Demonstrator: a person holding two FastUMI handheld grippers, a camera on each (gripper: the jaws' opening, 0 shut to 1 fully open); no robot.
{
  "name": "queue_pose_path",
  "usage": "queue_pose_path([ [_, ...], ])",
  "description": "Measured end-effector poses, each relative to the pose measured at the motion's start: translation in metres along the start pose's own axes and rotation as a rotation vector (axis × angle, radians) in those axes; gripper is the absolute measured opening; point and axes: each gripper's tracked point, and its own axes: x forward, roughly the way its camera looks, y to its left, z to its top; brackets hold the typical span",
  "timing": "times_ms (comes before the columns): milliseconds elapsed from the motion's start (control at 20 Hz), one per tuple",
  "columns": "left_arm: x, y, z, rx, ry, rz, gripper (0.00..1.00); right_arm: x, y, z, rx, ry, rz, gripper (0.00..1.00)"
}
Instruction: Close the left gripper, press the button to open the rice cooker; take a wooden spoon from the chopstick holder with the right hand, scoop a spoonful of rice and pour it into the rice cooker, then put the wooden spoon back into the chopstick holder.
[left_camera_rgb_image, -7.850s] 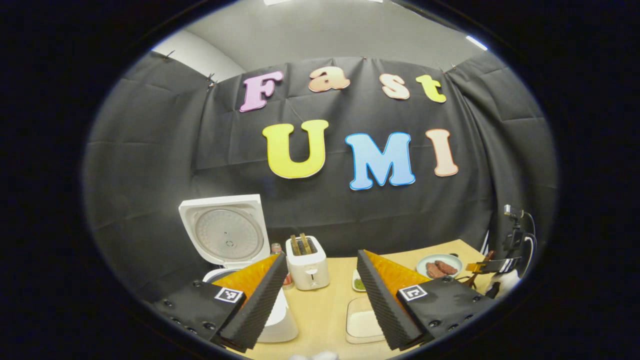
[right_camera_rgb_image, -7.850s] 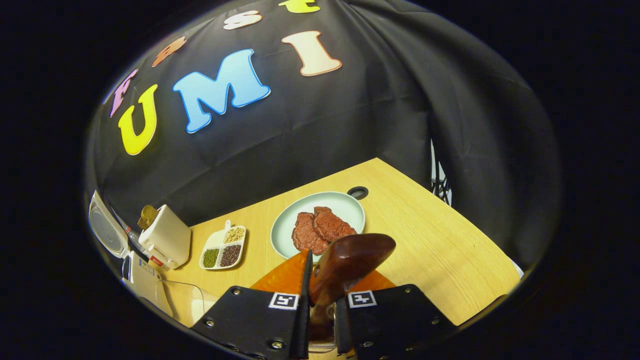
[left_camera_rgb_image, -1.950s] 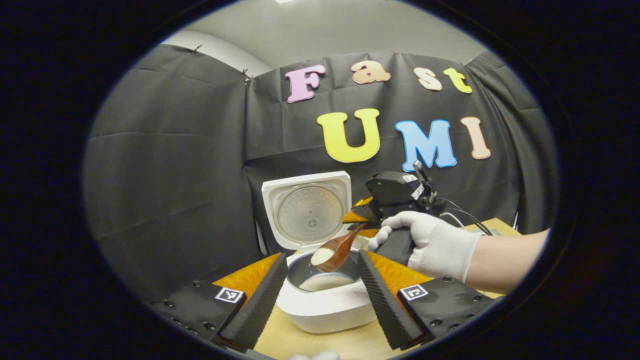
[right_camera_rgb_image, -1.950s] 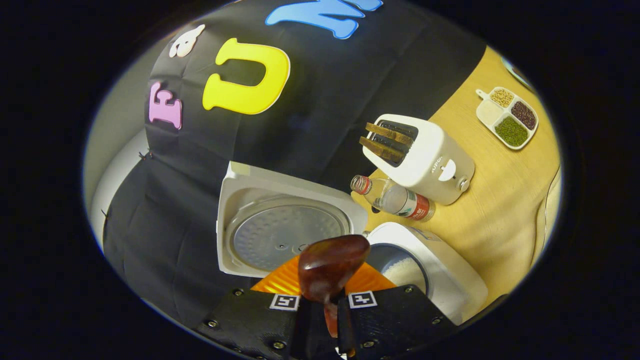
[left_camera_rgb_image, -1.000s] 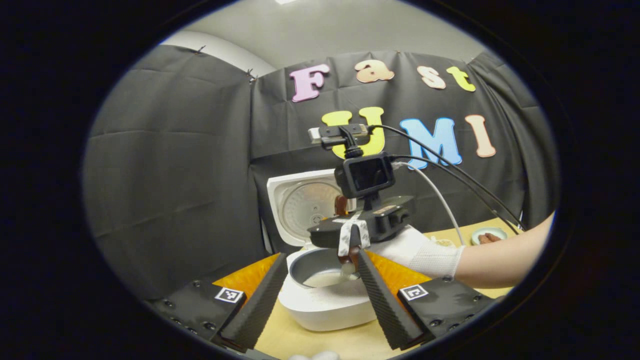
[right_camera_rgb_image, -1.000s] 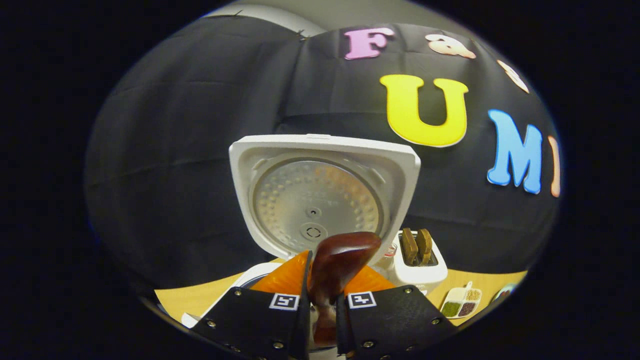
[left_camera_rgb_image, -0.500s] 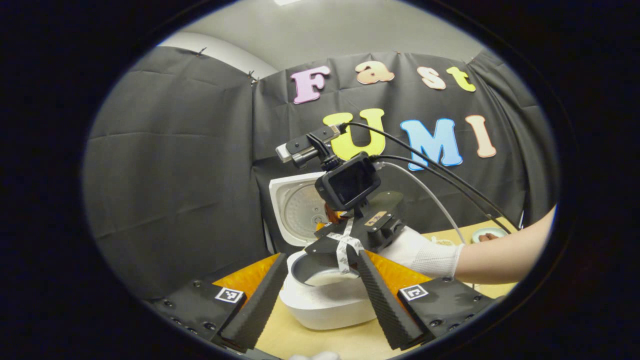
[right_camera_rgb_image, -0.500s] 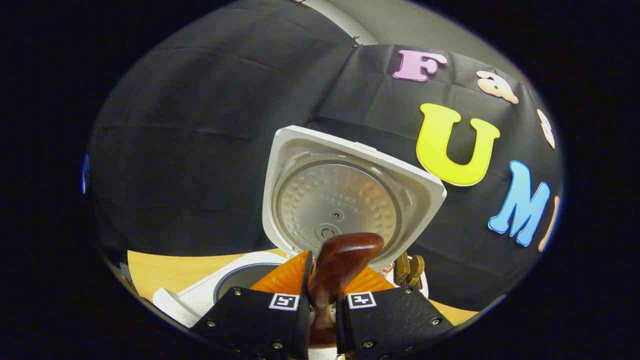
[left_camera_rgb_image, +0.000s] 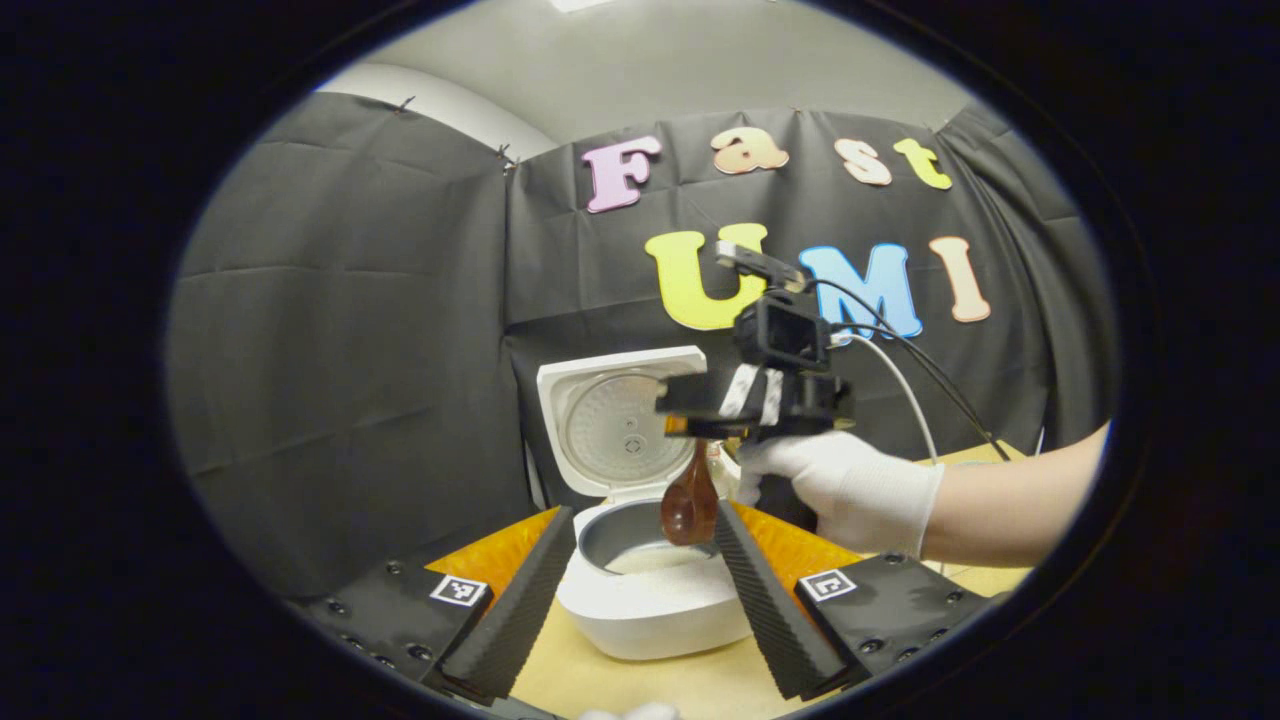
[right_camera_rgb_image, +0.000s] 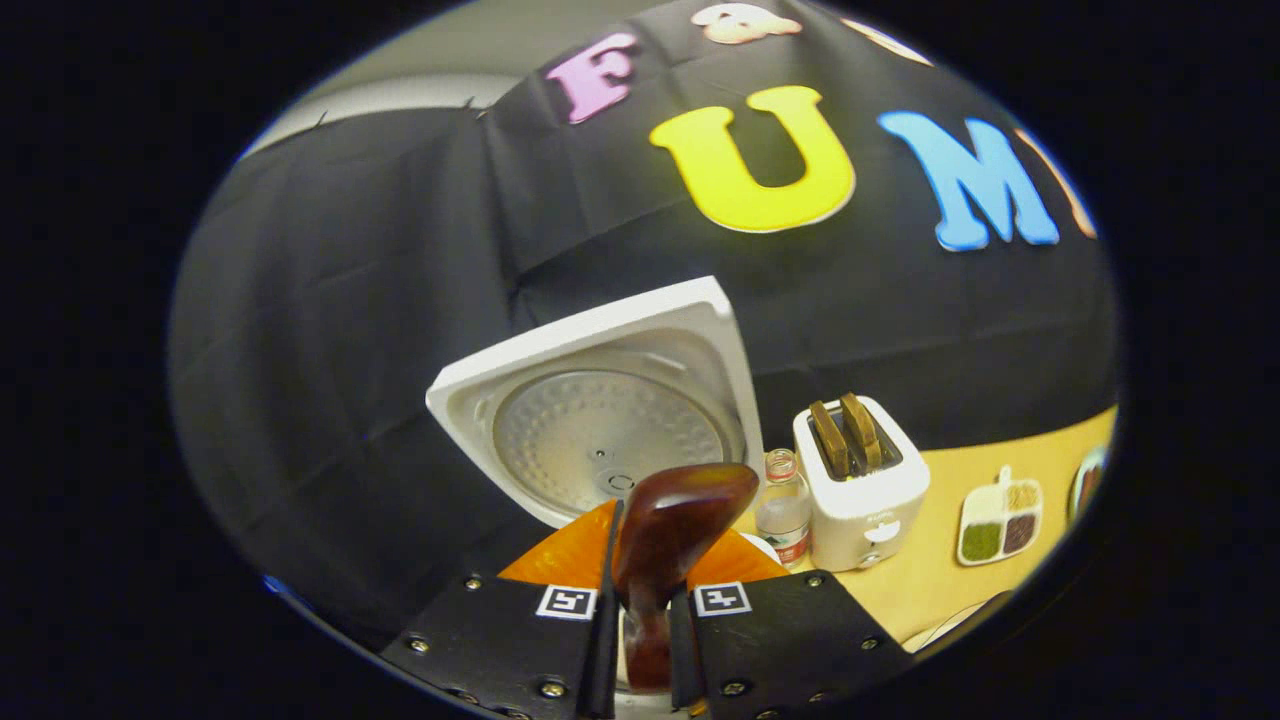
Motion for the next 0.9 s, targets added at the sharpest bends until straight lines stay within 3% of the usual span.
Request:
queue_pose_path([
  [150,-0.001,-0.009,0.007,0.004,-0.007,-0.021,0.97,-0.014,-0.027,0.016,0.214,-0.014,0.010,0.21],
  [500,-0.004,-0.058,0.032,0.031,-0.056,-0.109,0.99,-0.100,-0.150,0.056,0.295,-0.134,-0.168,0.21],
  [900,-0.017,-0.140,0.051,0.040,-0.073,-0.221,0.99,-0.251,-0.321,0.089,0.363,-0.278,-0.431,0.21],
])
